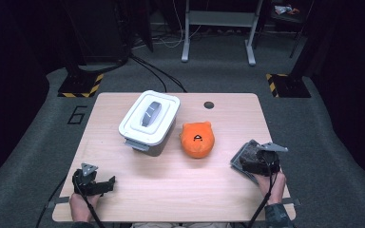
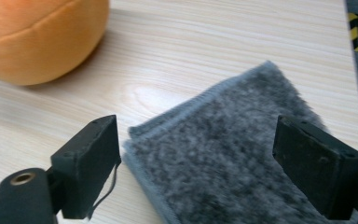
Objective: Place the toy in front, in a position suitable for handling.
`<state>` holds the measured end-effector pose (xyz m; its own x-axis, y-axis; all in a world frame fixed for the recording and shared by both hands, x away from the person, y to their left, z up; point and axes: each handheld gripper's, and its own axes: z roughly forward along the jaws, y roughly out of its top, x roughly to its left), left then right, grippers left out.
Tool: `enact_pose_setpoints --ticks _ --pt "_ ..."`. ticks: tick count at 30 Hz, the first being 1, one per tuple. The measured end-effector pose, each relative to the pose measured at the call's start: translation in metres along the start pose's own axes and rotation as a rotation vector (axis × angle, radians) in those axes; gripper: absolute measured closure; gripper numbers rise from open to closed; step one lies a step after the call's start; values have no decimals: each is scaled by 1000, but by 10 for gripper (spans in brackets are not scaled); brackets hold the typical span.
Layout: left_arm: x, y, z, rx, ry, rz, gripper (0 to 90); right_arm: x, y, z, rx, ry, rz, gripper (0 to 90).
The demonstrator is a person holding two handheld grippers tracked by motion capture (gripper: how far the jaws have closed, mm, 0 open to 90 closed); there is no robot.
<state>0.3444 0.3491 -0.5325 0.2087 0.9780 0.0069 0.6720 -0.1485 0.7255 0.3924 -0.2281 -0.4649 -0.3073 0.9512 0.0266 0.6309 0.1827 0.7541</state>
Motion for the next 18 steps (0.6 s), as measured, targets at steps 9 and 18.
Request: enact_pose_setpoints --ticks 9,18 --pt "0 0 0 0 -2 -2 14 19 11 8 -1 46 -40 106" --pt "0 0 0 0 0 0 14 38 24 16 0 92 -71 82"
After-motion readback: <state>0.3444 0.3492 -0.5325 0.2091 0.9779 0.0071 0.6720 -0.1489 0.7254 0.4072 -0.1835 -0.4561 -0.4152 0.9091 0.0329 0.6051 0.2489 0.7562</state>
